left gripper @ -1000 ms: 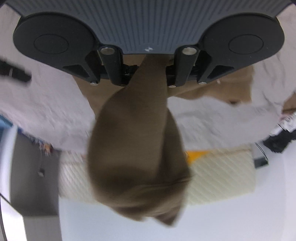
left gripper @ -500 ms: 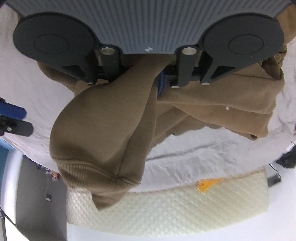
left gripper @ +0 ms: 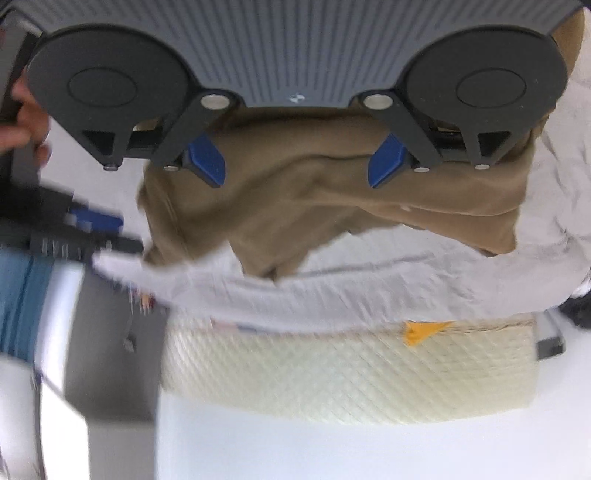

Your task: Fold large clothes

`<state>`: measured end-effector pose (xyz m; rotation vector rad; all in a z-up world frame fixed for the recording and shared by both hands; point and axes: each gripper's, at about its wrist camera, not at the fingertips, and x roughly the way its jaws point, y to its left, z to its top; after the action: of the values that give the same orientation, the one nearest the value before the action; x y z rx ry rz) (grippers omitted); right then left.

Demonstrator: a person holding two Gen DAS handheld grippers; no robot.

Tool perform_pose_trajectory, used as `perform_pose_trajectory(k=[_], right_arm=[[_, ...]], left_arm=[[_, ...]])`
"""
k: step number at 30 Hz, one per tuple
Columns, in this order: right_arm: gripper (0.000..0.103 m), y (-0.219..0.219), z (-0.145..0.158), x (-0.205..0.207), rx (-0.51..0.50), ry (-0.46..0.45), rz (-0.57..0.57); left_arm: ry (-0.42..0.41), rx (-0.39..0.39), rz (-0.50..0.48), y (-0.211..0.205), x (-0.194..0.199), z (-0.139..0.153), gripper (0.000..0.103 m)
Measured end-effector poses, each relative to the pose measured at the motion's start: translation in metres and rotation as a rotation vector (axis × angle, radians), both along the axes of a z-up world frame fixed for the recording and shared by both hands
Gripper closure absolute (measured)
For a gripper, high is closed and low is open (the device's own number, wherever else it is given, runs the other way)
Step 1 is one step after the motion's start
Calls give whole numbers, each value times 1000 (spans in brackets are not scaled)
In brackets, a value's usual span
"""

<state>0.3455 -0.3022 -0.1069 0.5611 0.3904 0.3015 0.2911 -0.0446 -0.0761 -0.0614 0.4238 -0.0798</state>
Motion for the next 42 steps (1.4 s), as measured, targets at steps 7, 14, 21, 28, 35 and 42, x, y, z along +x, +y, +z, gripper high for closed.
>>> perform_pose_trajectory(k=[7, 14, 21, 28, 35, 42], right_arm=[[22, 12, -2, 13, 69, -4, 77], [22, 17, -19, 35, 43, 61, 54], [23, 31, -42, 51, -75, 187, 121], [22, 30, -53, 55, -35, 245, 113], [22, 19, -55, 58, 100, 227, 146], [22, 7, -55, 63, 208, 191, 100]], left_arm=[[14, -200, 147, 77, 8, -8, 15], [48, -292, 186, 129, 35, -35, 15], [158, -284, 231, 152, 73, -62, 15], [240, -372, 230, 171, 87, -85, 13], [261, -281, 251, 159, 87, -87, 12], [266, -262, 266, 157, 91, -90, 9]])
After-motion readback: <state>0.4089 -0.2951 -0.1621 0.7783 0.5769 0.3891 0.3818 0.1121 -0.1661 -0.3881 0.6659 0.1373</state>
